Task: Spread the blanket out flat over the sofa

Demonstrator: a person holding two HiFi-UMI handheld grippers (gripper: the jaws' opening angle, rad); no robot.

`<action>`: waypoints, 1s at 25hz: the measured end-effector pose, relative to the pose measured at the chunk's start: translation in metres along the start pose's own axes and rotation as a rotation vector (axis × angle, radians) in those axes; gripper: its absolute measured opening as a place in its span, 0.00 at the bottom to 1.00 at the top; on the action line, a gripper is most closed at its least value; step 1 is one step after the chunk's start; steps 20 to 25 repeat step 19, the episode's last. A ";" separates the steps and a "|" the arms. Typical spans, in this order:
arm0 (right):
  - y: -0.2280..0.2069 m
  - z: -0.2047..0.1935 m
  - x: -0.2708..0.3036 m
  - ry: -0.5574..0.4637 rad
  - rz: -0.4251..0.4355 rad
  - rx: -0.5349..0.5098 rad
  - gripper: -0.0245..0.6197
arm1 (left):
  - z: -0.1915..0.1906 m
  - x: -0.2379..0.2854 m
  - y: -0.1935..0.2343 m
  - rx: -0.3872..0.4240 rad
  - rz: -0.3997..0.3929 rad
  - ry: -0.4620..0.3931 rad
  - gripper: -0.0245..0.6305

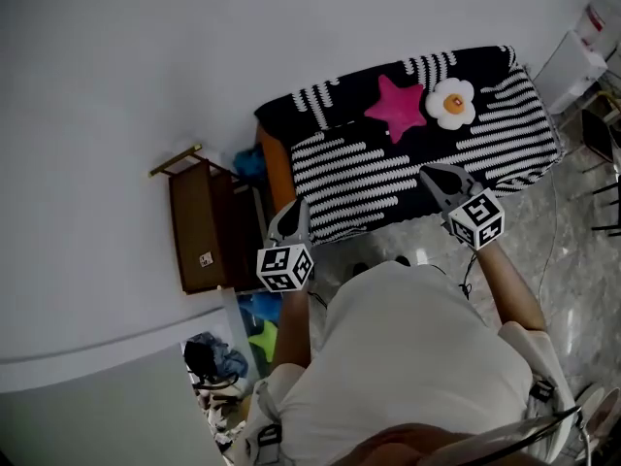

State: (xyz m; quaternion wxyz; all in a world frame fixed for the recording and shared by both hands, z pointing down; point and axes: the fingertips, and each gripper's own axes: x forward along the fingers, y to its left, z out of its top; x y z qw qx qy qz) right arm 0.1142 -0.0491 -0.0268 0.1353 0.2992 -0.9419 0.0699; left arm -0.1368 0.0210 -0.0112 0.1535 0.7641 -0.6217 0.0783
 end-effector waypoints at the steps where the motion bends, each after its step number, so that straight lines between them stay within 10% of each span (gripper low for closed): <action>1: -0.001 0.000 0.000 -0.003 -0.001 0.005 0.04 | 0.000 0.000 0.000 -0.003 0.002 -0.004 0.07; 25: -0.009 0.007 0.004 -0.020 -0.010 0.042 0.04 | 0.002 0.002 0.004 -0.019 0.007 -0.004 0.07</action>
